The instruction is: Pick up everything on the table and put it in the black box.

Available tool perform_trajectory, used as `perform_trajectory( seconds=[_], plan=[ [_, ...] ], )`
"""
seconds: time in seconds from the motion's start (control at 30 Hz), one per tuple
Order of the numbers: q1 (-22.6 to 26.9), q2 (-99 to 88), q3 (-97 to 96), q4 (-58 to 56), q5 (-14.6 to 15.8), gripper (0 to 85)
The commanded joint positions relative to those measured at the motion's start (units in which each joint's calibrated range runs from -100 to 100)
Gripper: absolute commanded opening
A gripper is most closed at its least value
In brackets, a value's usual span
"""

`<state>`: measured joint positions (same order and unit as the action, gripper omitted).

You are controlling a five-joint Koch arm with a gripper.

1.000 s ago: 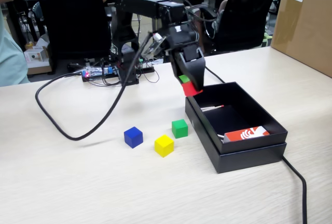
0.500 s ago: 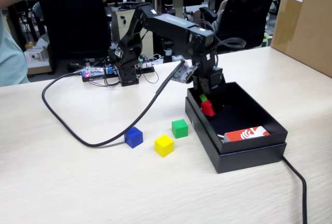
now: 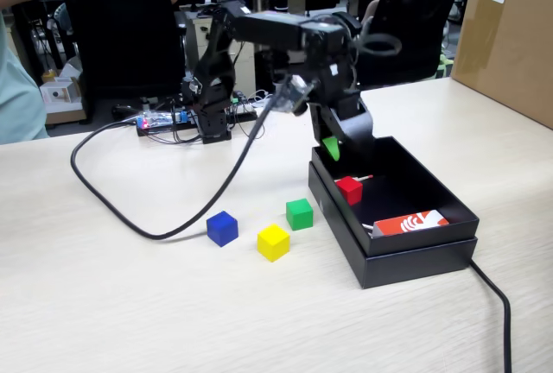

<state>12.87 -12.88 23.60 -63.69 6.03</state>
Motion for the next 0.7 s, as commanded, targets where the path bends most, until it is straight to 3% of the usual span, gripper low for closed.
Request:
perform_trajectory(
  seconds=[0.0, 0.17, 0.33, 0.67],
  plan=[
    [-3.0, -13.7, -1.8, -0.3, -3.3, 37.4],
    [-9.4, -19.4, -11.3, -0.3, -7.6, 44.1],
    [-14.4, -13.5, -17.0, -0.3, -11.0, 46.7],
    [-17.6, 6.9, -12.4, 0.1, -11.9, 46.5]
  ],
)
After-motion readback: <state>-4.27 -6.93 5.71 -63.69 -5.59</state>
